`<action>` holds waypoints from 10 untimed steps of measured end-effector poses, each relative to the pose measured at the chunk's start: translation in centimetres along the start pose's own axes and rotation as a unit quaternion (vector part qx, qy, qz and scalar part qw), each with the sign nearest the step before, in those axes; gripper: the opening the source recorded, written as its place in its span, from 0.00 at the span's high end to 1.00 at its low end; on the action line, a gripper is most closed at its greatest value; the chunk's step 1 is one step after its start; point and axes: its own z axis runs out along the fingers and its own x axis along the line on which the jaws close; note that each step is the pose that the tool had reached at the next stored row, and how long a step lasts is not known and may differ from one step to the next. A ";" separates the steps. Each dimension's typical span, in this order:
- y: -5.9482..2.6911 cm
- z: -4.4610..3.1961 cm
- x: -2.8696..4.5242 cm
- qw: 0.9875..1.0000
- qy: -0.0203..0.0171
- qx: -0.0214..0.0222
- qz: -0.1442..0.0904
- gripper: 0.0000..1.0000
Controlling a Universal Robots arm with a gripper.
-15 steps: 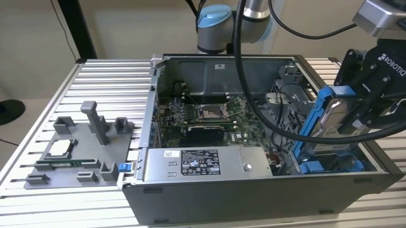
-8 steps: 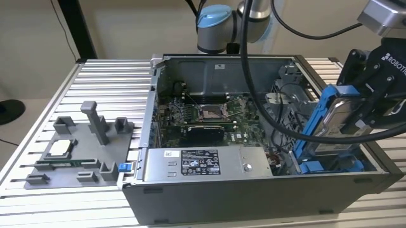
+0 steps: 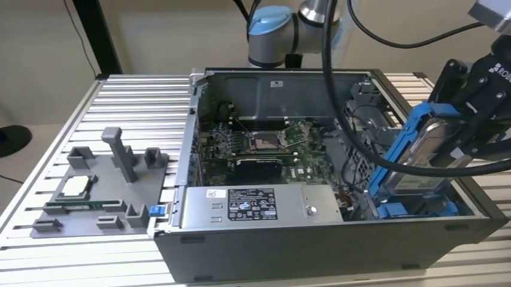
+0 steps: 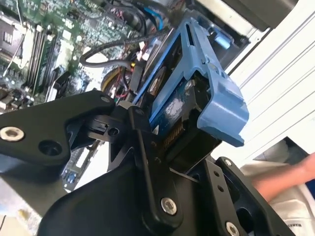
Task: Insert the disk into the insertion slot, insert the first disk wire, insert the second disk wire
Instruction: 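Insert the disk into the insertion slot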
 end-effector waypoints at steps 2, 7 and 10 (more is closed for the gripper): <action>-0.25 -0.01 0.00 1.000 0.000 -0.007 0.000 1.00; -1.02 -0.10 -0.03 1.000 0.000 -0.008 -0.004 1.00; -1.07 0.05 0.06 1.000 0.000 -0.008 -0.005 1.00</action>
